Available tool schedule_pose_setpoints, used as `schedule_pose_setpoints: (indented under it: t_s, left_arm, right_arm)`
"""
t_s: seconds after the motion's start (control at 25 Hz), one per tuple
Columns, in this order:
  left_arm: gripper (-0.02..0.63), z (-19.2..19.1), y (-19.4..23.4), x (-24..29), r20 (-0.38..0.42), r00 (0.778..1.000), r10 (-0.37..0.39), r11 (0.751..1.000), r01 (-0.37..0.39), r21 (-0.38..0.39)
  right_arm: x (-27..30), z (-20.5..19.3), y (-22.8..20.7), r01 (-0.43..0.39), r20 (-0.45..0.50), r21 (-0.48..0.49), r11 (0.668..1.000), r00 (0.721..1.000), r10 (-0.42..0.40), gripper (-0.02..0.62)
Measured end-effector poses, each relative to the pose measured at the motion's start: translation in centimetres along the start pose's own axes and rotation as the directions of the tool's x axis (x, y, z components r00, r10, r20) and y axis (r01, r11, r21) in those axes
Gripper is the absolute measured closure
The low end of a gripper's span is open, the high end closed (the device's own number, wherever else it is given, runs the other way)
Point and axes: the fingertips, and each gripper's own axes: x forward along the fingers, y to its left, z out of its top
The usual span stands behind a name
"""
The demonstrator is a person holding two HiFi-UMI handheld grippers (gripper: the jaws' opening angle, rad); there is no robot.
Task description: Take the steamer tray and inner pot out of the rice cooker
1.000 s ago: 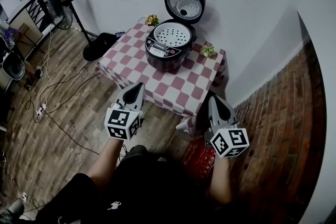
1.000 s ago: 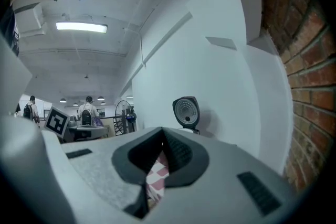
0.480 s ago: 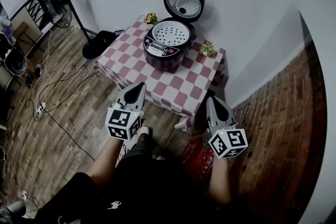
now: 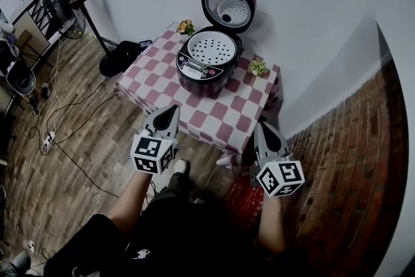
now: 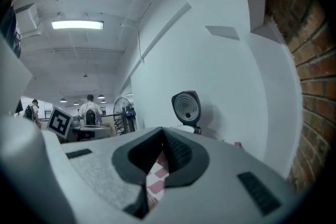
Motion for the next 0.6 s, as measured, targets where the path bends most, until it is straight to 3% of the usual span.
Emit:
schedule_pose_setpoints:
  t_s: [0.6]
  left_arm:
    - [0.603,0.8,6.0,9.1,-0.033,0.999,-0.034,0.999,0.035,0.008]
  right_arm:
    - [8.5,1.3,-2.9,0.07,-0.021,-0.016,0.997,0.997,-0.07,0.592]
